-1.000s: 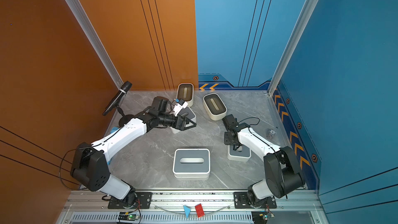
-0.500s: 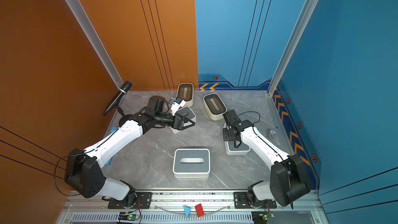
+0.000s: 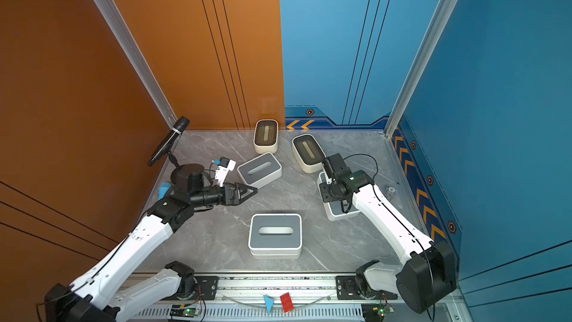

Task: Stack the tissue boxes
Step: Pick up the tissue box from the center of the board, then place the tissue box at the tissue box.

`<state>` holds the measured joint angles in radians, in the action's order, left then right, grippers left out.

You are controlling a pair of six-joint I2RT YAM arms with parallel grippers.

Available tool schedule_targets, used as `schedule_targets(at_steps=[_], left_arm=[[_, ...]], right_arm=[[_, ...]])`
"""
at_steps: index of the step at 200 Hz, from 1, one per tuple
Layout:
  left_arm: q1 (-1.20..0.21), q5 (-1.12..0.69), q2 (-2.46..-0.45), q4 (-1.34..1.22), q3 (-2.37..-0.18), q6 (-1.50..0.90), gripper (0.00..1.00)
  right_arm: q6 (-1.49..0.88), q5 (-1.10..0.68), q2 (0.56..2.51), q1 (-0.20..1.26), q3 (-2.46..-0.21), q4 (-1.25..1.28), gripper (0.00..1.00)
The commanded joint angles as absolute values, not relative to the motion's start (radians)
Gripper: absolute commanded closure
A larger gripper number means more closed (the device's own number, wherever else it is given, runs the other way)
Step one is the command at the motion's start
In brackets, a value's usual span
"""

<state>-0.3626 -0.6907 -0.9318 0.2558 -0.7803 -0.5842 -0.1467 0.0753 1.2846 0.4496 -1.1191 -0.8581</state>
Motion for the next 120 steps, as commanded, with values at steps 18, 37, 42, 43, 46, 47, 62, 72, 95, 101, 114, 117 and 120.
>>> schedule_targets(at_steps=[18, 37, 42, 43, 46, 47, 62, 72, 95, 101, 114, 117, 120], left_arm=[[-0.326, -0.641, -0.705, 0.458, -0.701, -0.669, 0.02], [-0.317, -0.622, -0.613, 0.516, -0.681, -0.694, 0.02], [-0.315, -0.615, -0.595, 0.531, -0.68, -0.697, 0.02], [-0.314, -0.614, -0.591, 0.536, -0.68, -0.698, 0.02], [-0.312, -0.612, -0.581, 0.543, -0.678, -0.699, 0.02], [-0.312, -0.61, -0.579, 0.548, -0.679, -0.7, 0.02], [-0.304, -0.602, -0.545, 0.586, -0.677, -0.71, 0.02], [-0.302, -0.598, -0.528, 0.609, -0.675, -0.721, 0.02], [-0.301, -0.599, -0.485, 0.631, -0.666, -0.762, 0.02], [-0.301, -0.598, -0.473, 0.635, -0.663, -0.771, 0.02], [-0.301, -0.594, -0.45, 0.647, -0.657, -0.786, 0.02], [-0.301, -0.593, -0.444, 0.65, -0.655, -0.788, 0.02], [-0.301, -0.592, -0.44, 0.654, -0.653, -0.791, 0.02]], right_arm=[[-0.04, 0.118, 1.298, 0.517, -1.209, -0.884, 0.63], [-0.014, 0.123, 1.322, 0.543, -1.245, -0.887, 0.63], [-0.007, 0.123, 1.327, 0.55, -1.253, -0.885, 0.63], [-0.006, 0.124, 1.329, 0.551, -1.255, -0.885, 0.63], [-0.001, 0.123, 1.333, 0.554, -1.261, -0.884, 0.63], [-0.001, 0.122, 1.335, 0.556, -1.262, -0.884, 0.63], [0.02, 0.113, 1.36, 0.577, -1.286, -0.885, 0.63], [0.037, 0.111, 1.374, 0.597, -1.305, -0.885, 0.63], [0.081, 0.116, 1.401, 0.65, -1.346, -0.884, 0.62], [0.092, 0.117, 1.404, 0.662, -1.356, -0.884, 0.62], [0.116, 0.112, 1.41, 0.684, -1.375, -0.887, 0.62], [0.121, 0.111, 1.411, 0.688, -1.379, -0.889, 0.62], [0.127, 0.109, 1.411, 0.692, -1.382, -0.891, 0.62]])
